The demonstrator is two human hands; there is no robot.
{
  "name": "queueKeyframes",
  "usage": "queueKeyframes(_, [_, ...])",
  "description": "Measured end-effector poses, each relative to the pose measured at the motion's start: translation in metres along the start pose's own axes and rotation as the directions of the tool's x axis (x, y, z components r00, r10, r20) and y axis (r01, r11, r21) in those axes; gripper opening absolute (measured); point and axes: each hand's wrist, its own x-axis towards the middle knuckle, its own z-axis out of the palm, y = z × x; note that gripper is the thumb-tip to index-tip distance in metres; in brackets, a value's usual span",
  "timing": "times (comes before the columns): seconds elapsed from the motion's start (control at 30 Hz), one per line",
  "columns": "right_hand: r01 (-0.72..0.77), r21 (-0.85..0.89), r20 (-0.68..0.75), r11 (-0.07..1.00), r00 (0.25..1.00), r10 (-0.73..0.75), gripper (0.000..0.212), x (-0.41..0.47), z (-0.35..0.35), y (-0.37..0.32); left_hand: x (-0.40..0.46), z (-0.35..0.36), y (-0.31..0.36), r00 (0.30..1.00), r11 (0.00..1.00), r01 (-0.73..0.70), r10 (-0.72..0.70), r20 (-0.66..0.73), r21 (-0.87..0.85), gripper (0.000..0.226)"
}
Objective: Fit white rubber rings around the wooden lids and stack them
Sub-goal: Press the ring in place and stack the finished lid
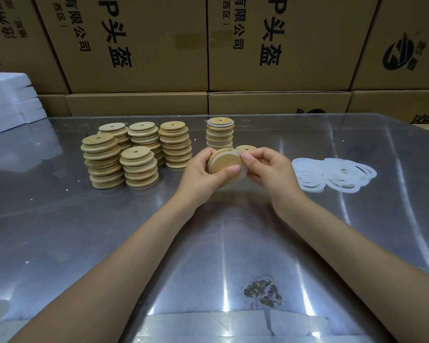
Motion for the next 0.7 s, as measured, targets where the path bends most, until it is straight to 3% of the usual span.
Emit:
queueKeyframes(0.17, [-0.095, 0.066, 0.003, 0.993, 0.995, 0.095, 0.008, -0.0019, 0.0030, -0.0029, -0.0001, -0.0005, -0.0016, 0.997, 0.990, 0.071, -0.069, 0.023, -0.118, 0.017])
queueKeyframes(0.37, [-0.033, 0.047, 0.016, 0.998, 0.999, 0.033, 0.004, -0.0009, 0.0012, -0.0038, -0.0008, 0.0001, -0.0045, 0.990, 0.971, 0.135, -0.125, 0.066, -0.196, 0.022])
queueKeyframes(0.57, [0.017, -0.094, 0.018, 0.995, 1.000, -0.016, 0.008, -0.0014, 0.0020, -0.0017, -0.0003, -0.0015, -0.0057, 0.986, 0.942, 0.164, -0.159, 0.041, -0.292, 0.023])
queueKeyframes(0.63, [0.010, -0.097, 0.008, 0.995, 1.000, -0.010, 0.009, -0.0015, 0.0016, -0.0019, 0.0004, -0.0026, -0.0061, 0.986, 0.952, 0.165, -0.157, 0.051, -0.258, 0.022])
queueKeyframes(0.7, [-0.010, -0.108, -0.002, 0.994, 1.000, 0.010, 0.011, -0.0010, -0.0004, -0.0013, 0.0014, -0.0039, -0.0048, 0.988, 0.983, 0.148, -0.142, 0.060, -0.111, 0.019])
